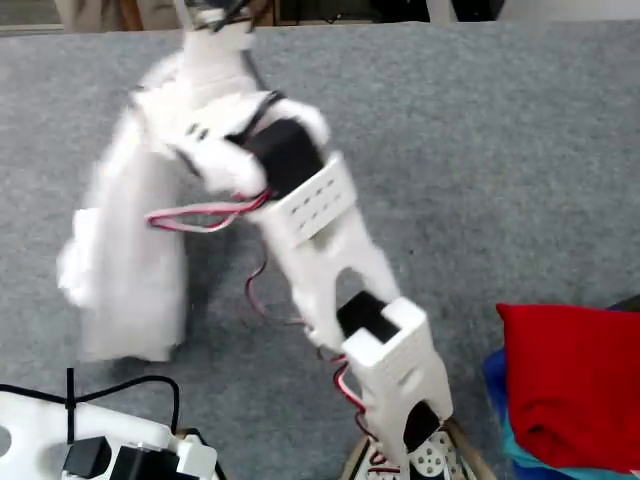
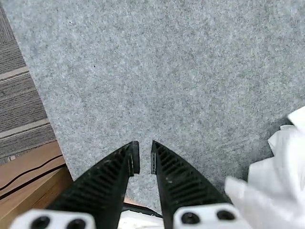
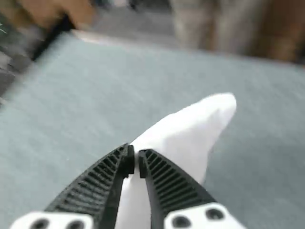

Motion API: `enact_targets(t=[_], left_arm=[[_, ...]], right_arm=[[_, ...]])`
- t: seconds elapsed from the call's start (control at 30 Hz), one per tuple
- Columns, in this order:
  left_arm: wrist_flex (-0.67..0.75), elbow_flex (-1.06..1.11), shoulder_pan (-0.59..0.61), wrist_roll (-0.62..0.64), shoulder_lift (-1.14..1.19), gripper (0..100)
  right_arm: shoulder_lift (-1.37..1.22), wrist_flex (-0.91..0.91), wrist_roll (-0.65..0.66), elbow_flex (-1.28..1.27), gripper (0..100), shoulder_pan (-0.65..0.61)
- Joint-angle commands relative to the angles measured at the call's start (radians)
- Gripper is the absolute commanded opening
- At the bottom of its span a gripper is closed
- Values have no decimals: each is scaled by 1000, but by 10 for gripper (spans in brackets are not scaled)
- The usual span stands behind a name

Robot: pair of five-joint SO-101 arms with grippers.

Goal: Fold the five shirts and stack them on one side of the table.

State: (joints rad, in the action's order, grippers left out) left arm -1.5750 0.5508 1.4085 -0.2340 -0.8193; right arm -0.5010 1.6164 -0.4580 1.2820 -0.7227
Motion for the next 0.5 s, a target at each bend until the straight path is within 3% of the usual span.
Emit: enact_targets(t=[0.0,0.2,0.47], left_arm=[[9,-5,3,-6,-13,60],[11,-5,3,-6,-13,60],[11,-5,-123,-9,-13,60]], right_arm=[[31,175,120,24,9,124],[30,170,265,-159,19,309],[85,170,292,-441,296,386]])
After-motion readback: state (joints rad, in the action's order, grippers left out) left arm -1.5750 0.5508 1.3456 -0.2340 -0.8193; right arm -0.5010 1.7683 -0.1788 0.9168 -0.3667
